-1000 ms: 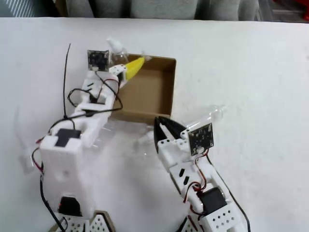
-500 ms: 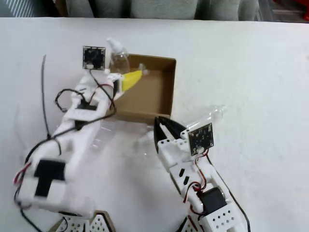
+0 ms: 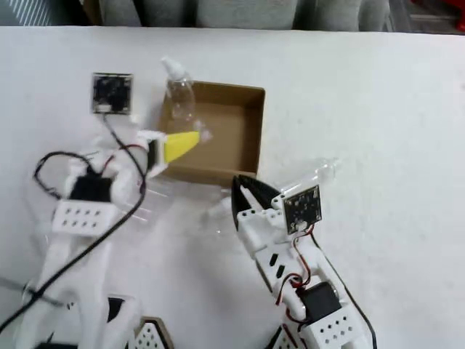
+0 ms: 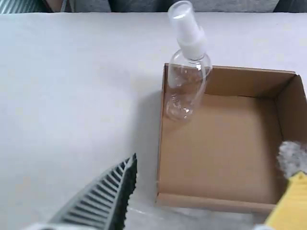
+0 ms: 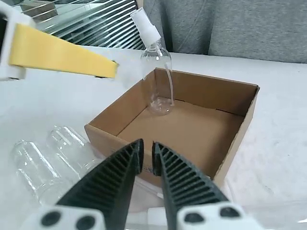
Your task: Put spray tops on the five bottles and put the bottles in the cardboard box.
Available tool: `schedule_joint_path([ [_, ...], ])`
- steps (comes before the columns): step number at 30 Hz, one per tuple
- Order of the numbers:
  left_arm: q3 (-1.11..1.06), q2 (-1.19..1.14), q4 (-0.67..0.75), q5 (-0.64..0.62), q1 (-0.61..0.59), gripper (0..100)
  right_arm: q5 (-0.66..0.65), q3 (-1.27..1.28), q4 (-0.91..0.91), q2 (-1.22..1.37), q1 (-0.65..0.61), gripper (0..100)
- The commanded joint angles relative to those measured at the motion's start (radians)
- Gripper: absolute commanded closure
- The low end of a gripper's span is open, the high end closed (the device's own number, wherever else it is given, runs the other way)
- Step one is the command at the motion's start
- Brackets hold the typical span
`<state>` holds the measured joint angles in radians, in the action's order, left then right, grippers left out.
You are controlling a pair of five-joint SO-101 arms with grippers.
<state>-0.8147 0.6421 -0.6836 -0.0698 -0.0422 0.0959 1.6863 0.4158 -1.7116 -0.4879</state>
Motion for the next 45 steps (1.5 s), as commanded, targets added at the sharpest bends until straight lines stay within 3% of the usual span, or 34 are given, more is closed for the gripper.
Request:
schedule_joint_path([
  [1, 0.014, 0.191, -0.129, 0.002, -0.110, 59, 0.002, 0.008, 0.004, -0.002, -0.002, 98.3],
  [9, 0.017, 0.366, -0.221, 0.008, -0.318, 99, 0.000, 0.008, 0.025, -0.007, -0.004, 98.3],
  [13, 0.080, 0.306, -0.450, 0.003, -0.386, 94, 0.000, 0.008, 0.025, -0.002, -0.002, 98.3],
  [16, 0.092, 0.222, -0.542, -0.057, -0.409, 94, -0.002, 0.008, 0.025, -0.004, -0.002, 98.3],
  [28, 0.091, -0.070, -0.563, -0.342, -0.366, 92, -0.002, 0.008, 0.027, -0.004, -0.002, 98.3],
  [35, 0.094, -0.263, -0.555, -0.496, -0.318, 73, -0.003, 0.008, 0.027, -0.002, -0.002, 98.3],
  [40, 0.094, -0.348, -0.463, -0.597, -0.306, 77, -0.003, 0.008, 0.027, -0.002, -0.002, 98.3],
  [45, 0.092, -0.383, -0.405, -0.612, -0.306, 78, -0.003, 0.008, 0.027, -0.002, -0.002, 98.3],
])
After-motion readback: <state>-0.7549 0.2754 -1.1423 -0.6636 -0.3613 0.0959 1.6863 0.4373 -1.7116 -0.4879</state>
